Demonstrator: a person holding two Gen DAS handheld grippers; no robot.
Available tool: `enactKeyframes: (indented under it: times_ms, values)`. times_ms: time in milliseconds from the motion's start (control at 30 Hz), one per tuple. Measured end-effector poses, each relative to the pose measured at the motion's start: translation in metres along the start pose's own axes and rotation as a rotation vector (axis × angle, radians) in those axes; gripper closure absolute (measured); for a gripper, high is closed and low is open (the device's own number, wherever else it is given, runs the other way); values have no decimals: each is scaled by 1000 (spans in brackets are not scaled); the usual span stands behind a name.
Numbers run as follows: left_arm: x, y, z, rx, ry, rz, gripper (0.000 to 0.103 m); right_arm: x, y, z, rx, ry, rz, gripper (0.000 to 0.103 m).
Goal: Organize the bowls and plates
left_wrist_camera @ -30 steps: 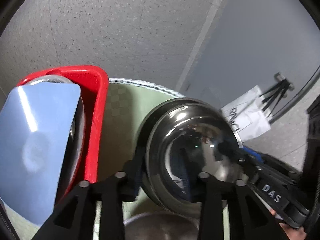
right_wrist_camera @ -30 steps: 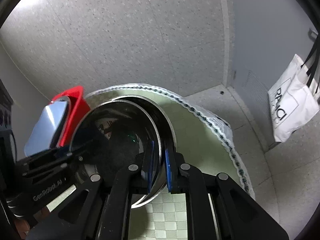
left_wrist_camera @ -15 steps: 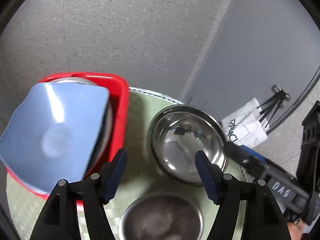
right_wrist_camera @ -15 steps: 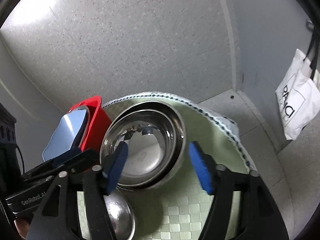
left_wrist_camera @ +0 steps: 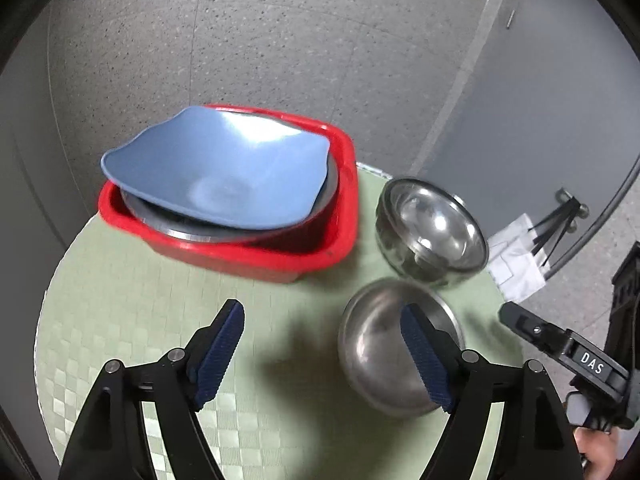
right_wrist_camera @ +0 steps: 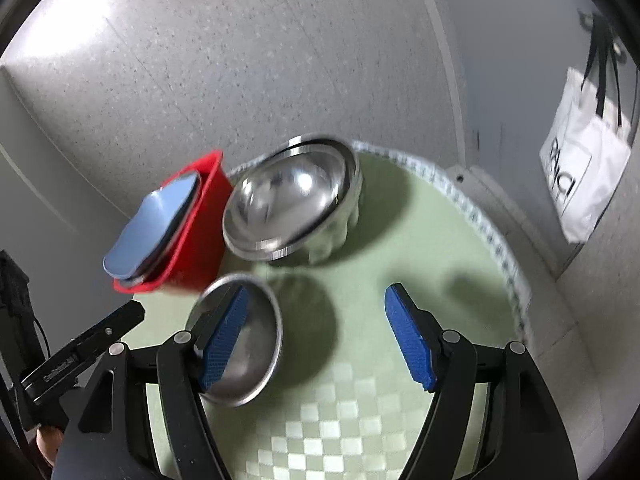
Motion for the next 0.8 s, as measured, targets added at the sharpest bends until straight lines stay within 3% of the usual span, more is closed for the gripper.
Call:
enactKeyframes:
  times_ms: [267,333,367,433,600,667,800]
  values:
    - [-5,-14,33,99,-6,9,28,15,-20,34,76,23,-3,31]
    - [-5,-11,41,118,4,12,36,19,-24,41,92,31,-3,35]
    - [-4,-8,50,129,8,20,39,20,-25,45,101,31,-4,38]
    - [-6,-10,59,165,-3,35,59,20,-28,51,120,37,-1,46]
    - [-25,-12,67,173,-43,100,91,24,-32,58,150,80,-3,88]
    - [-33,-10,63,153,-37,131,91,23,-32,56,147,41,-14,91]
    - [-47,-4,48,126,-69,157,92,16,-26,36,119,53,2,93]
Point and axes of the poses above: each gripper's, at about its wrist camera, not at the fingertips, and z roughly the way its jaws point, x to its left, y to its top, the point moved 6 cm from there along z, roughly the way its jaws point, and after that the axes turned 8 degrees about x, right-handed, at the moved point
